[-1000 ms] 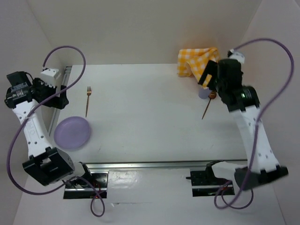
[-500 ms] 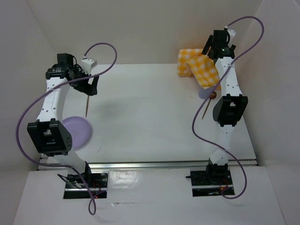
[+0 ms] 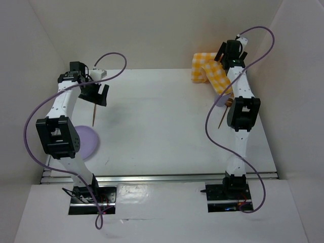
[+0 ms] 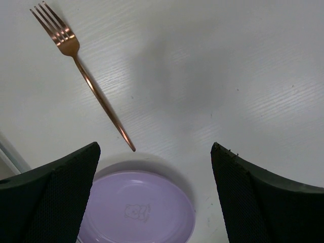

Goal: Set the dinner table for one person

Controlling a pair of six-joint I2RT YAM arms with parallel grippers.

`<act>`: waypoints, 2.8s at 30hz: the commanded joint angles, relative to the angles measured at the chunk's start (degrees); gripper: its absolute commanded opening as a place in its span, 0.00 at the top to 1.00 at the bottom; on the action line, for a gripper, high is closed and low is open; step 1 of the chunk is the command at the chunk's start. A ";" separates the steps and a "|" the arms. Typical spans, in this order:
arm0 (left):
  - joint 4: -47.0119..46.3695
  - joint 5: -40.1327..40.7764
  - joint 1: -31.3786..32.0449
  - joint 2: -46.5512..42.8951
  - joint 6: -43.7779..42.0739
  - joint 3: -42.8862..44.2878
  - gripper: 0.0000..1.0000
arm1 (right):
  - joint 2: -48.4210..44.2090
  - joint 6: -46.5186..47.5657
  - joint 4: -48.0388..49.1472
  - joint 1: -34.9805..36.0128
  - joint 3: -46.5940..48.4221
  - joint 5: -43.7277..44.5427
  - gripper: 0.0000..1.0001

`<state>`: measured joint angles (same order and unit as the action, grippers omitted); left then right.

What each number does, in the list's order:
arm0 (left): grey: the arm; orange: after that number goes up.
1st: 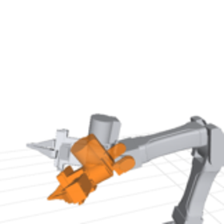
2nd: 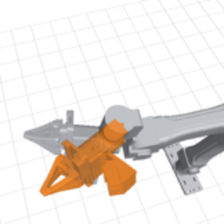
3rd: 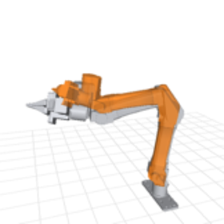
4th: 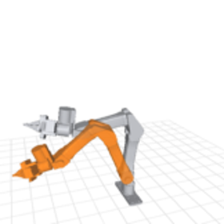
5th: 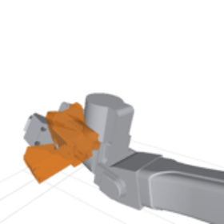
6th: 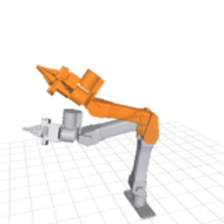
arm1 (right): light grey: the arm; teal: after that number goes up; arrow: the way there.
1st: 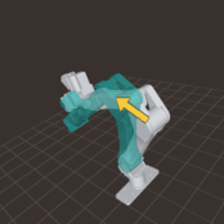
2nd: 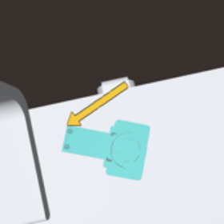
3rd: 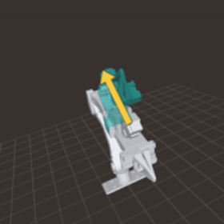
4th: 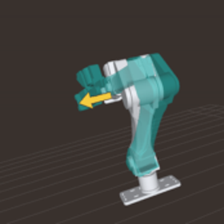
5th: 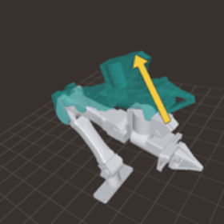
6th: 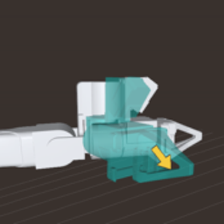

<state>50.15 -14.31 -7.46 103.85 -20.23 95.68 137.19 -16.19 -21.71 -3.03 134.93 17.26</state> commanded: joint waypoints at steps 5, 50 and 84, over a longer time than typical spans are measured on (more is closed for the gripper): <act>-0.67 -1.16 -0.45 -2.78 2.04 -1.46 0.05 | -0.95 -0.16 11.68 0.21 -1.60 4.11 0.54; 8.39 -14.09 4.73 -13.68 -1.05 -22.52 0.03 | -34.27 -16.33 10.28 42.49 -57.75 -7.32 1.00; 5.48 -10.66 12.47 14.64 8.01 -11.74 1.00 | -41.11 -7.81 3.36 44.69 -58.29 -13.31 0.11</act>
<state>55.86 -28.88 5.21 121.69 -10.52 84.55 102.85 -25.63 -14.72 41.04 73.25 4.91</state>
